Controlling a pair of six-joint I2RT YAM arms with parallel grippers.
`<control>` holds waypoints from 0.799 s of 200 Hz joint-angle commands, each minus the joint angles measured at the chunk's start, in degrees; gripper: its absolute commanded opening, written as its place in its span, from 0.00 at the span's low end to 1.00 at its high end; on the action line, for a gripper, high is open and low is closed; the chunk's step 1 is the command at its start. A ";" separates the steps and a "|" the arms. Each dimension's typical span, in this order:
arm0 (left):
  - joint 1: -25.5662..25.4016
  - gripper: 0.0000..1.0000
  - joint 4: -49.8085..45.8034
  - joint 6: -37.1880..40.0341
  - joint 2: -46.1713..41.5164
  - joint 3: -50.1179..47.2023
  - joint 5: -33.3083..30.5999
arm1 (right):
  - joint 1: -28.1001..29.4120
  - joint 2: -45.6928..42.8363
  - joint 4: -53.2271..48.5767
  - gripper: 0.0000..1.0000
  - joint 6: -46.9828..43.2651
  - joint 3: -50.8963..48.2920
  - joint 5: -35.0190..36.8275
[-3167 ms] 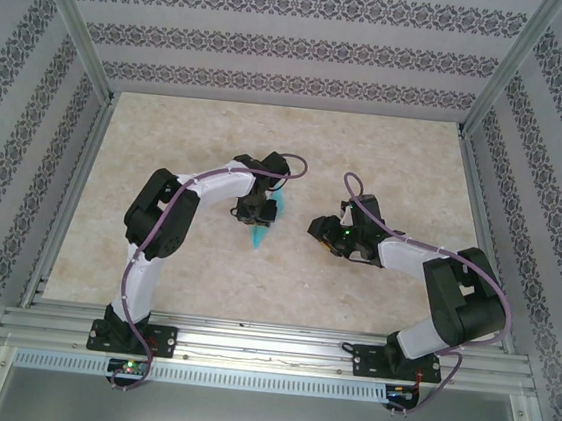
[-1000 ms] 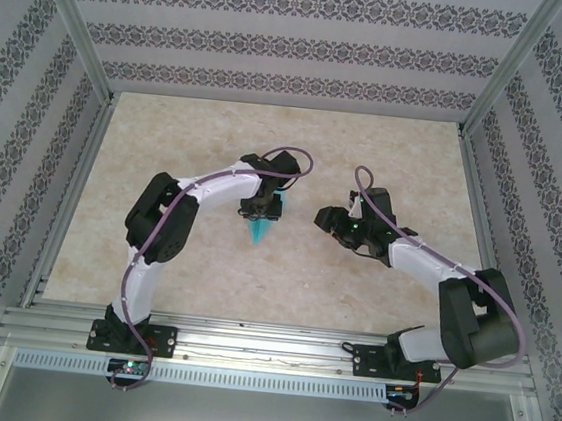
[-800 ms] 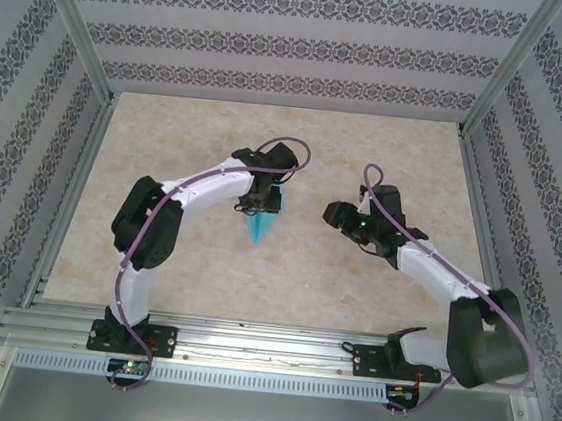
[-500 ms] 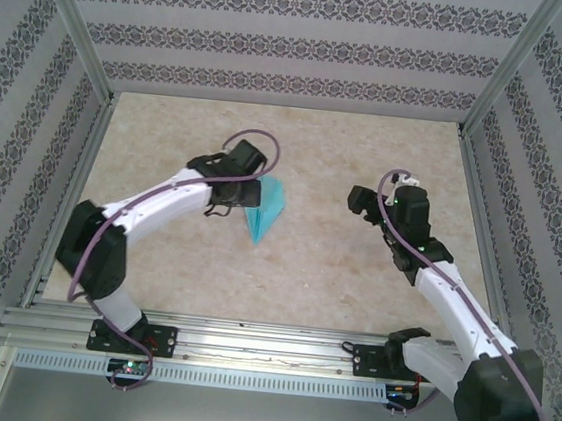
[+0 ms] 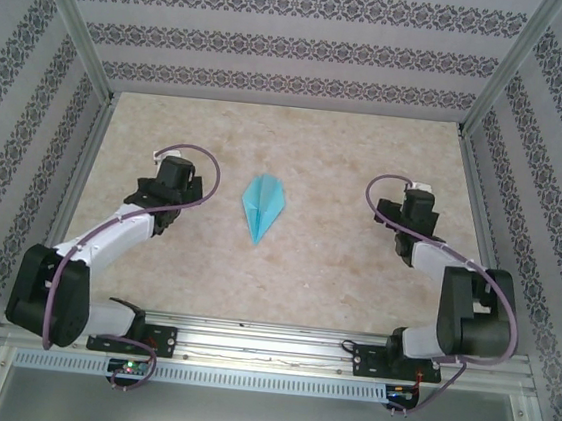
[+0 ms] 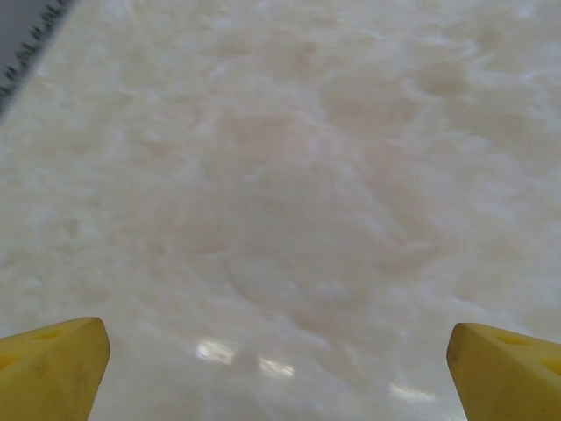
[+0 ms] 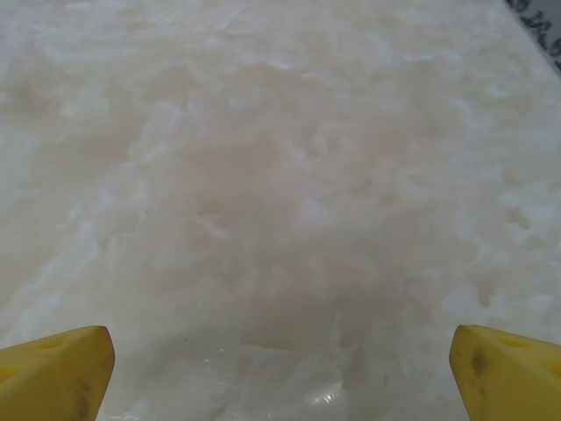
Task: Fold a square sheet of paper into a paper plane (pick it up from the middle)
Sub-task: Reset both arms
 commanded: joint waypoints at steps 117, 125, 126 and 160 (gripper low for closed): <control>10.05 0.99 51.50 16.85 12.83 -16.72 15.43 | 1.97 4.99 40.20 0.98 -5.03 -12.94 -3.19; 12.34 0.99 55.73 15.11 13.45 -18.93 19.04 | 2.35 4.86 39.04 0.98 -5.74 -12.94 -3.23; 12.60 0.99 56.38 14.88 13.64 -19.36 19.58 | 2.42 4.82 38.91 0.98 -5.74 -12.94 -3.23; 13.27 1.00 66.39 12.96 16.08 -23.01 15.75 | 2.32 4.87 39.00 0.98 -5.72 -12.89 -3.58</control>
